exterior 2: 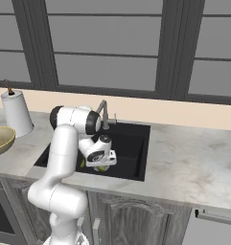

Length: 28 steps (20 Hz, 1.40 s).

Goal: Remove the lemon wedge and cucumber from the sink. Then move the bowl and cup from the counter to the sink for washing.

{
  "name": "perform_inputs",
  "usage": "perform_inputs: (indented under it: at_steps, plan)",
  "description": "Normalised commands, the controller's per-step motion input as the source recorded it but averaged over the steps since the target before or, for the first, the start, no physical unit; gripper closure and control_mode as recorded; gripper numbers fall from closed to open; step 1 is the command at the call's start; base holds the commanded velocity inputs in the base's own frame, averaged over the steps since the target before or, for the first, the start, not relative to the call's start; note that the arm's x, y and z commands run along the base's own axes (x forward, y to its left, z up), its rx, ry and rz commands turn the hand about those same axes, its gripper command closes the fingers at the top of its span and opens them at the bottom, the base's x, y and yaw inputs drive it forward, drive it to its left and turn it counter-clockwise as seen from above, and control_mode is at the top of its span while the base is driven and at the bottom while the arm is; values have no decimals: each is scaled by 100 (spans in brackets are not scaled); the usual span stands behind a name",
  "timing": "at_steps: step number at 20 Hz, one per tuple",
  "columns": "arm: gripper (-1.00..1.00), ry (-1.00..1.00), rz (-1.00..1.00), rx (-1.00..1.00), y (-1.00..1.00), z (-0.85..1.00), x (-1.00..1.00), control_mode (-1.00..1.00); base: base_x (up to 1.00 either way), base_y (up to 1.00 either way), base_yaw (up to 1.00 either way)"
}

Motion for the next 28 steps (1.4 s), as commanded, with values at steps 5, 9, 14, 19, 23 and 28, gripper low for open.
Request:
perform_inputs:
  at_steps: [5, 9, 14, 19, 23, 28]
  plan:
    - [100, 1, 0, 3, -1, 0, -13, -100, 0, 0, 0]
    - [100, 0, 0, 4, 1, 0, -21, -100, 0, 0, 0]
    - [100, 3, 1, 5, 3, 7, -17, -100, 0, 0, 0]
    - [100, -1, 6, 3, 6, 10, -15, -100, 0, 0, 0]
    - [100, 0, 0, 0, 4, 14, -9, -100, 0, 0, 0]
    - [100, 0, 0, 0, 4, 21, -1, -100, 0, 0, 0]
